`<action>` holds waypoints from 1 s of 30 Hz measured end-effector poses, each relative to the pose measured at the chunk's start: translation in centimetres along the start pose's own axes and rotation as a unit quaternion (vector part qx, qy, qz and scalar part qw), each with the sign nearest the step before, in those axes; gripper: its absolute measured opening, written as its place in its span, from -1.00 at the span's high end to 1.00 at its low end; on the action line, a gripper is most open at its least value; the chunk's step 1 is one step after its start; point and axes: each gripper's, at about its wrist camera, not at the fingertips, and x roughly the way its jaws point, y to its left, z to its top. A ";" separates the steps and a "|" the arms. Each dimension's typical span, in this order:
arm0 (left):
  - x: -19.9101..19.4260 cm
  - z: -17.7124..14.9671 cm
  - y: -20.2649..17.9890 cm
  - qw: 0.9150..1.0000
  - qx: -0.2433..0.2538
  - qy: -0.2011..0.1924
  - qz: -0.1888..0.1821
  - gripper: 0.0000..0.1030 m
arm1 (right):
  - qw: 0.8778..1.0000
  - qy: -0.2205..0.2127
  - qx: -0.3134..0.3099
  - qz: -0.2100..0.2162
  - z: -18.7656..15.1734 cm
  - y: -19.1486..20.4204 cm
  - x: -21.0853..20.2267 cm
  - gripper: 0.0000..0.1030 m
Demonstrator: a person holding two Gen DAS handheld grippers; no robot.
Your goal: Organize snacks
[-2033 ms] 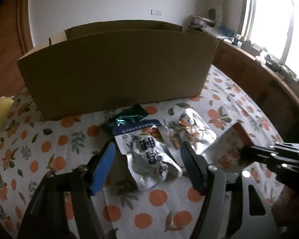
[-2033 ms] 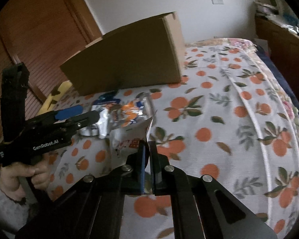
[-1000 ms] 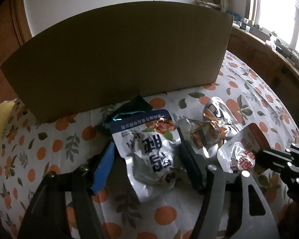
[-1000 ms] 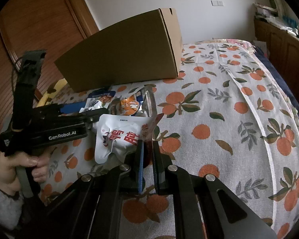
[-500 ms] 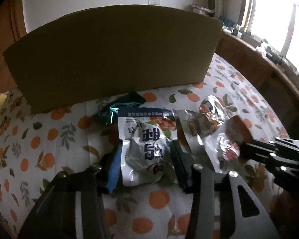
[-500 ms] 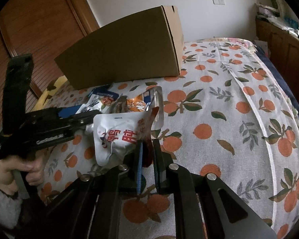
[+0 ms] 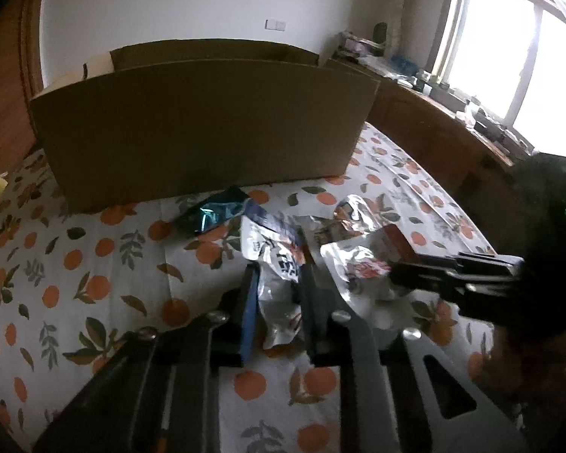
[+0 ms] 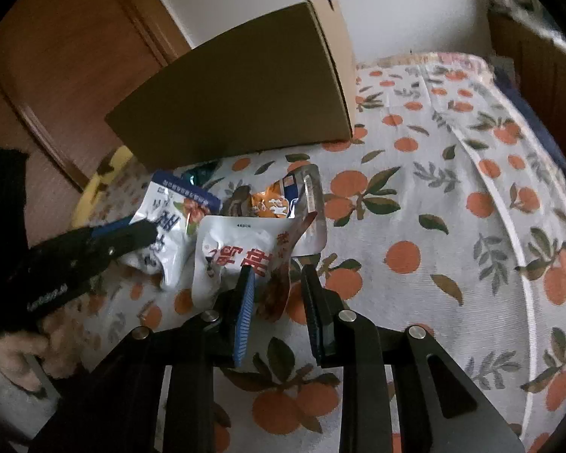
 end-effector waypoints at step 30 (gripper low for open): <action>-3.5 -0.4 -0.6 1.000 -0.006 0.023 -0.020 0.88 | 0.998 -0.035 -0.045 -0.018 0.7 3.6 -4.1 0.99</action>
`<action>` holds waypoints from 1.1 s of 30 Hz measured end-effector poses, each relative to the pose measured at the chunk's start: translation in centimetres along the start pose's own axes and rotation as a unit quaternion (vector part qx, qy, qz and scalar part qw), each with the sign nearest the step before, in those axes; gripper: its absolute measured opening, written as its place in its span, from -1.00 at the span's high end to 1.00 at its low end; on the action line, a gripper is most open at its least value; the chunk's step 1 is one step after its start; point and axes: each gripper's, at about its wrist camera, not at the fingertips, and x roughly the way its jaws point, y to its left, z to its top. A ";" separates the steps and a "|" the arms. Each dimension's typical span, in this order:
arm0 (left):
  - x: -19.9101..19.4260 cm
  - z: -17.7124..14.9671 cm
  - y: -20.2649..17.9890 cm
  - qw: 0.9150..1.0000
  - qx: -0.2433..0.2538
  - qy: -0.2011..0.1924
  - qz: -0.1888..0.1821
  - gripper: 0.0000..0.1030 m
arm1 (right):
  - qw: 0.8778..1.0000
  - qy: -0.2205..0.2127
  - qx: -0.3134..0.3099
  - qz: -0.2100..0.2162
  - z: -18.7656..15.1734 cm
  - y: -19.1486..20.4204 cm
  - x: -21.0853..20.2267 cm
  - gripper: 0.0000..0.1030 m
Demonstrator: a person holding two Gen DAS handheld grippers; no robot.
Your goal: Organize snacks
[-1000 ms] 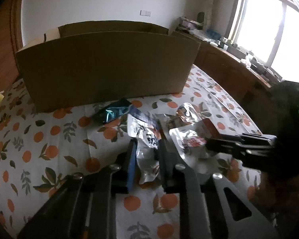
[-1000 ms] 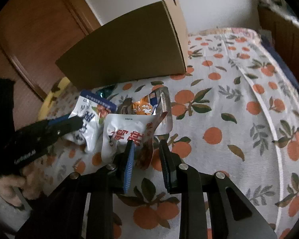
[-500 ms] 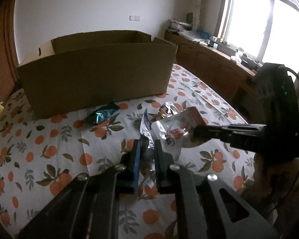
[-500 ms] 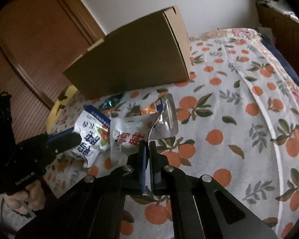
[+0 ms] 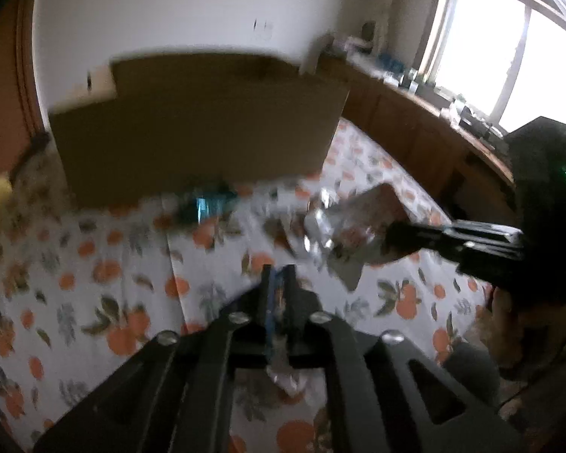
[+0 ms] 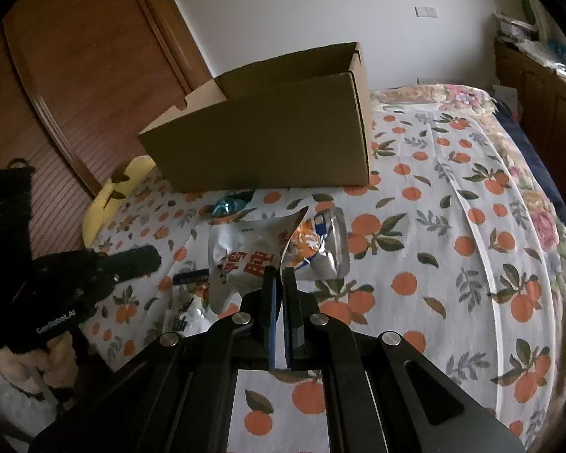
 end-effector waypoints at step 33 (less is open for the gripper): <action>5.1 -3.8 -2.8 0.991 0.001 0.010 0.130 -0.32 | 0.999 0.009 0.014 0.033 -3.7 -1.8 0.0 0.98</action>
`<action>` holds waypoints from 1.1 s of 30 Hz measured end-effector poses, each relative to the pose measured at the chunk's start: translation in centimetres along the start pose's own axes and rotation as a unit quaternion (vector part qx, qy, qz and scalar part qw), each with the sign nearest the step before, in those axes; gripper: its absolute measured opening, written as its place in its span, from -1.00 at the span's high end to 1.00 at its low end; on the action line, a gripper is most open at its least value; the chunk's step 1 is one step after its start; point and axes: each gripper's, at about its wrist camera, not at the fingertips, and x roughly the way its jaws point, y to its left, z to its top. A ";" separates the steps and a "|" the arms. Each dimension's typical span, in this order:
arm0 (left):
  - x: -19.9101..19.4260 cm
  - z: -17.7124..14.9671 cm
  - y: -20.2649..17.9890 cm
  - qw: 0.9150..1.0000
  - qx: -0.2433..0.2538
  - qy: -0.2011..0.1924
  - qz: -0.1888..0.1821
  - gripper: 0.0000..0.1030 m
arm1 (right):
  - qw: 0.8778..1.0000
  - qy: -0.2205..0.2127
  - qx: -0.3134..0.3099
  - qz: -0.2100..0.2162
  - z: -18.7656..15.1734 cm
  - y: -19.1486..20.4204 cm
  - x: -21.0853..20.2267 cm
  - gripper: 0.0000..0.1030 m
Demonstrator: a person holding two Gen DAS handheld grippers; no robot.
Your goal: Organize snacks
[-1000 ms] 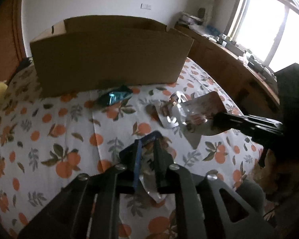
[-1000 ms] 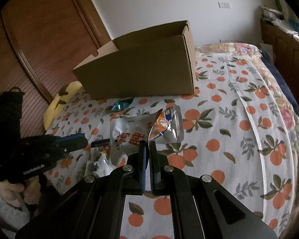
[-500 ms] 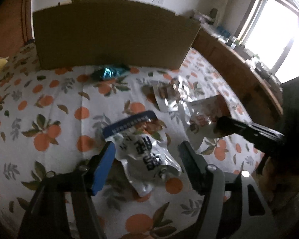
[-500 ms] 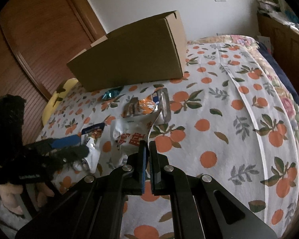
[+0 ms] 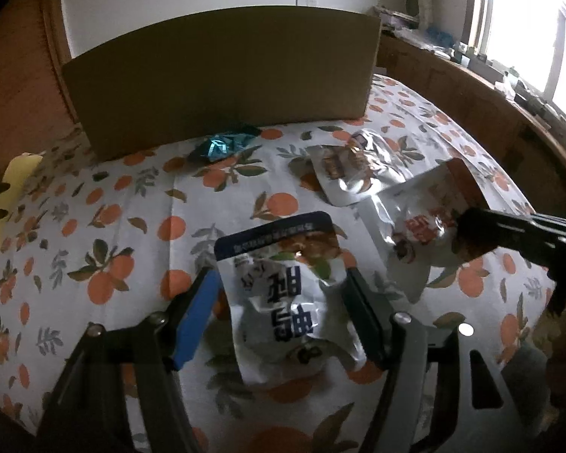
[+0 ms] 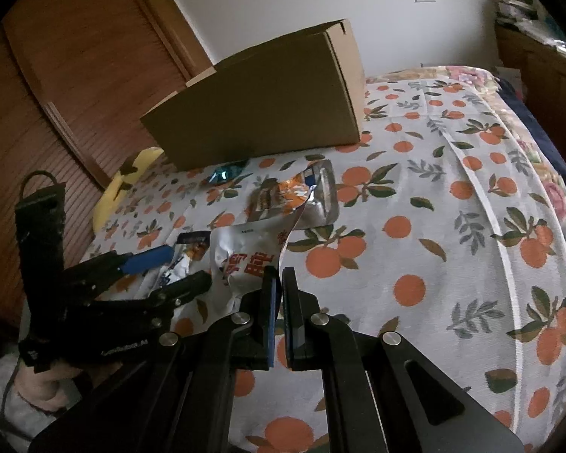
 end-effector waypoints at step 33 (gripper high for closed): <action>-1.6 -1.6 1.5 0.998 -0.025 -0.035 -0.044 -0.16 | 1.000 0.012 0.008 -0.002 -1.0 -0.2 0.6 0.98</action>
